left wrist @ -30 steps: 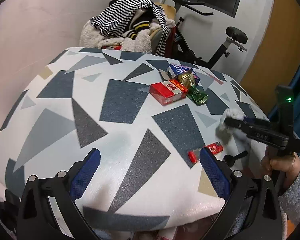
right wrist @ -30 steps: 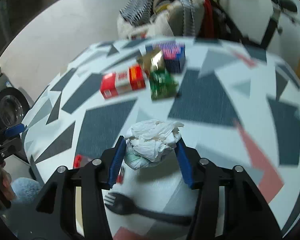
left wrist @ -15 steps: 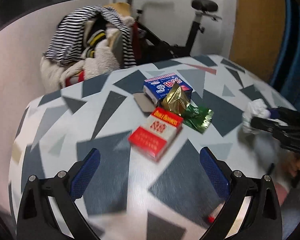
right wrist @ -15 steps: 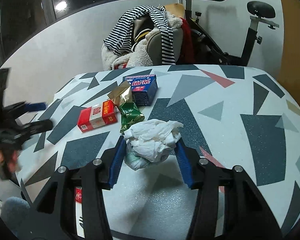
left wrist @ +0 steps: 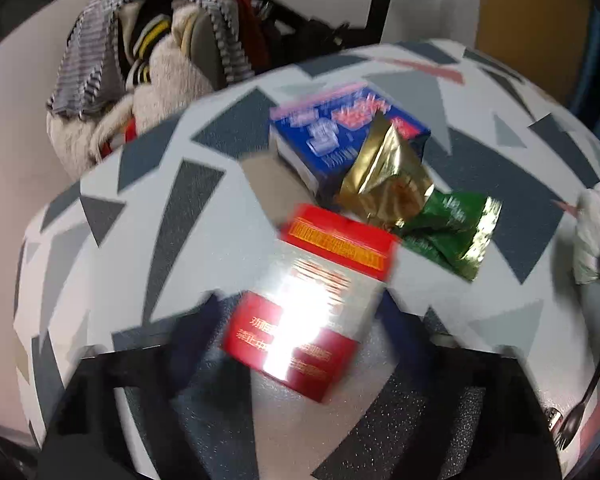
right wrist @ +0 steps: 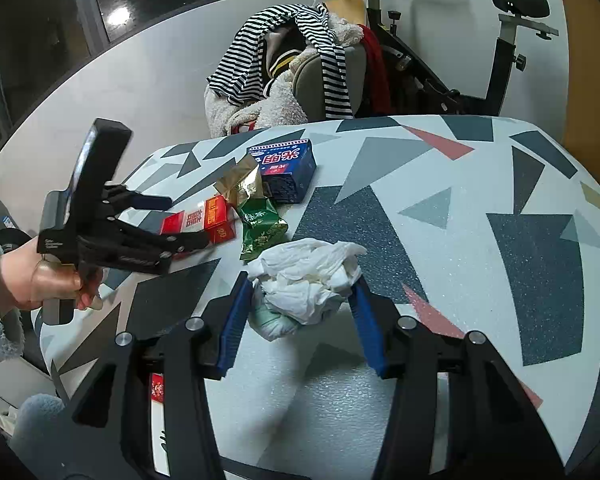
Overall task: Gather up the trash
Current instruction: 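Grasp the red Double Happiness cigarette box with the left gripper while the right gripper holds the tissue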
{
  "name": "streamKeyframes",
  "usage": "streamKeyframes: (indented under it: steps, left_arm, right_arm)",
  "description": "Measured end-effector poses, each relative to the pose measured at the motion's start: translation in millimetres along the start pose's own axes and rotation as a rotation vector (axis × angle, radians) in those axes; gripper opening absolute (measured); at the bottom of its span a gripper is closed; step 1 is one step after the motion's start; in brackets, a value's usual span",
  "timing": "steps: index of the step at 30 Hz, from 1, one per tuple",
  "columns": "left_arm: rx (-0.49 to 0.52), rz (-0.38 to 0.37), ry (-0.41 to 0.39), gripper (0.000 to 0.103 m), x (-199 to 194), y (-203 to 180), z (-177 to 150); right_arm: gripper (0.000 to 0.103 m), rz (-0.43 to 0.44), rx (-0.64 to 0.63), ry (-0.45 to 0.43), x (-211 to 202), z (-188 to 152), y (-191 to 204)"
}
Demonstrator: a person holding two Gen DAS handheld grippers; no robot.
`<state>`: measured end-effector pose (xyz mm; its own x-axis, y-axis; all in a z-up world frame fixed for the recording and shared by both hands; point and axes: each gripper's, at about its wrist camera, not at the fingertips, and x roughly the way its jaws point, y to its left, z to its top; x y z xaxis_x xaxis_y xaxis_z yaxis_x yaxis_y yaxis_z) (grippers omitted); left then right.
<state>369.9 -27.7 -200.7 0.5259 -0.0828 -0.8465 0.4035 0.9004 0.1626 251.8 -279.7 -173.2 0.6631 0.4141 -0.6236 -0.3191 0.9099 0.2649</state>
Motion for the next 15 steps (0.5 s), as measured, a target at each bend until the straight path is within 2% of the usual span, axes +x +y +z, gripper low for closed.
streamKeyframes:
  steps: [6, 10, 15]
  left_arm:
    - [-0.009, -0.064, -0.008, 0.065, -12, -2, -10]
    - [-0.082, -0.108, -0.037, 0.062, -33, 3, -26]
    - [-0.157, -0.123, -0.104, 0.061, -74, 4, -51]
  right_arm:
    - [0.051, -0.004, -0.005, 0.003, 1, -1, 2]
    - [0.051, -0.009, -0.02, 0.004, 1, -2, 4]
    - [0.051, -0.029, -0.043, 0.0, 2, -3, 9]
